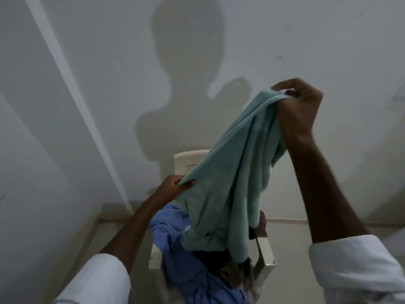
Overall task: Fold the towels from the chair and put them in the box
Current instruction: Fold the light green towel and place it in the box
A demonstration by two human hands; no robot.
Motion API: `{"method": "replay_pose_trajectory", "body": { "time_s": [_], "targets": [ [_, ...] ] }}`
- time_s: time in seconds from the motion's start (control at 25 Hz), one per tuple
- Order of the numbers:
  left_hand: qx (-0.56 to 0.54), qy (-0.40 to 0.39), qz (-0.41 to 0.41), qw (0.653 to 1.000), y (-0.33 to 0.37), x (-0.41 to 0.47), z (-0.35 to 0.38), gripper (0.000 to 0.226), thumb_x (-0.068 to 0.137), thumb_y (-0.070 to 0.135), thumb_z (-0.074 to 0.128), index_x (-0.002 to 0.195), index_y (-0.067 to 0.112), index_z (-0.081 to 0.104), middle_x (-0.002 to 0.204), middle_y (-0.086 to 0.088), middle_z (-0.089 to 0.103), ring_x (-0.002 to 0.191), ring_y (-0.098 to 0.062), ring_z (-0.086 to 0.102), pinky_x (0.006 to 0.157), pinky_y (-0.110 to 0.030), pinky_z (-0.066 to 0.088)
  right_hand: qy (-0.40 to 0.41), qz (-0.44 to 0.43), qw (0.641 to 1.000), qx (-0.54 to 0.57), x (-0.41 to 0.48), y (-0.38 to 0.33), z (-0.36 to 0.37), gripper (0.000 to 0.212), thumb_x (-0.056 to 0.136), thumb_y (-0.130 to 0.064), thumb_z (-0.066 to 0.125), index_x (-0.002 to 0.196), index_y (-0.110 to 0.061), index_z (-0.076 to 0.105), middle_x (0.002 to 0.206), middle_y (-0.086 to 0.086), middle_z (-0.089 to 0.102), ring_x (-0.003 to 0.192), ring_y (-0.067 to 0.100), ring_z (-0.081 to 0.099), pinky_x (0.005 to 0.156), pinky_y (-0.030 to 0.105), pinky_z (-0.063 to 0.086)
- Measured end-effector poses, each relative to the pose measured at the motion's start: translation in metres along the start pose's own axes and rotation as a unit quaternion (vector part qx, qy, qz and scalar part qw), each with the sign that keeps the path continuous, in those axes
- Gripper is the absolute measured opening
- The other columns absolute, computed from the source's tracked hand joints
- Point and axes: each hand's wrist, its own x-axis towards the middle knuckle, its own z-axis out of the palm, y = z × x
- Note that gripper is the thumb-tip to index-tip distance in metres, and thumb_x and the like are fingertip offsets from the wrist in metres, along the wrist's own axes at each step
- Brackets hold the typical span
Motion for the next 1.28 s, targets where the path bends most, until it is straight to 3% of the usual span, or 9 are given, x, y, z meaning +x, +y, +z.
{"method": "replay_pose_trajectory", "body": {
  "time_s": [0.08,0.24,0.36,0.48,0.64,0.76,0.92,1.04,1.28],
  "targets": [
    [-0.002,0.074,0.018,0.997,-0.014,-0.001,-0.013,0.058,0.076,0.052,0.072,0.078,-0.006,0.063,0.07,-0.005,0.059,0.066,-0.011,0.052,0.061,-0.028,0.039,0.039,-0.036,0.999,-0.013,0.014,-0.015,-0.014,0.025,0.066,-0.001,0.057,0.075,-0.018,0.073,0.071,0.014,0.072,0.059,0.012,0.059,0.049,0.031,0.036],
    [-0.059,0.206,0.002,0.977,0.02,0.007,-0.025,0.013,0.089,0.018,0.063,0.079,0.01,0.061,0.071,-0.001,0.055,0.071,-0.009,0.048,0.056,-0.023,0.038,0.023,-0.07,0.996,-0.057,0.024,-0.024,-0.022,0.023,0.066,-0.004,0.055,0.078,-0.018,0.069,0.072,0.006,0.072,0.058,0.015,0.06,0.048,0.027,0.037],
    [-0.118,0.262,-0.014,0.958,0.047,0.021,-0.02,0.023,0.1,0.026,0.053,0.081,0.016,0.063,0.077,-0.004,0.061,0.076,-0.017,0.054,0.065,-0.03,0.041,-0.005,-0.024,0.999,-0.03,0.024,-0.015,-0.022,0.02,0.067,-0.006,0.057,0.079,-0.016,0.068,0.074,-0.002,0.07,0.062,0.009,0.062,0.054,0.021,0.042],
    [-0.074,0.223,0.008,0.972,0.075,0.029,-0.008,0.046,0.098,0.052,0.048,0.079,0.012,0.061,0.068,-0.005,0.055,0.064,-0.016,0.05,0.062,-0.031,0.039,-0.033,0.01,0.999,-0.024,0.027,-0.007,-0.025,0.019,0.071,-0.008,0.058,0.084,-0.015,0.069,0.077,-0.002,0.065,0.063,0.003,0.054,0.056,0.018,0.04],
    [-0.04,0.183,0.096,0.978,0.128,0.034,0.011,0.043,0.1,0.045,0.049,0.094,0.007,0.069,0.081,-0.002,0.066,0.073,-0.013,0.059,0.07,-0.03,0.049,-0.146,0.022,0.989,0.021,0.031,-0.008,-0.025,0.015,0.078,-0.012,0.057,0.085,-0.013,0.07,0.078,-0.002,0.065,0.063,-0.001,0.052,0.061,0.018,0.04],
    [0.0,0.113,0.18,0.977,0.171,0.034,0.028,0.041,0.099,0.038,0.054,0.091,0.0,0.067,0.081,-0.002,0.064,0.074,-0.012,0.056,0.07,-0.031,0.047,-0.348,-0.004,0.933,-0.088,0.012,0.006,-0.009,0.017,0.089,-0.024,0.074,0.099,-0.012,0.068,0.085,-0.001,0.069,0.054,-0.004,0.055,0.053,0.017,0.042],
    [0.015,-0.005,0.216,0.976,0.213,0.026,0.037,0.036,0.1,0.032,0.055,0.098,-0.001,0.07,0.09,-0.013,0.07,0.081,-0.016,0.062,0.073,-0.036,0.052,-0.496,-0.007,0.861,-0.114,-0.008,0.028,0.003,0.037,0.09,-0.043,0.073,0.114,-0.014,0.072,0.103,0.003,0.076,0.087,0.013,0.073,0.079,0.033,0.059],
    [-0.012,-0.049,0.203,0.978,0.21,0.019,0.028,0.031,0.1,0.032,0.055,0.108,0.007,0.072,0.101,-0.01,0.073,0.093,-0.016,0.066,0.082,-0.035,0.054,-0.486,0.037,0.873,-0.03,-0.007,0.029,-0.003,0.026,0.089,-0.035,0.077,0.098,-0.011,0.078,0.089,0.011,0.078,0.078,0.014,0.071,0.072,0.034,0.054],
    [0.099,-0.051,0.081,0.99,0.137,0.011,0.032,0.028,0.087,0.033,0.073,0.081,0.005,0.074,0.074,0.001,0.072,0.066,-0.012,0.064,0.061,-0.029,0.051,-0.306,0.099,0.933,0.159,0.006,0.013,-0.008,0.039,0.086,-0.031,0.079,0.083,0.006,0.071,0.075,0.015,0.063,0.07,0.021,0.058,0.066,0.034,0.045]
  ]
}}
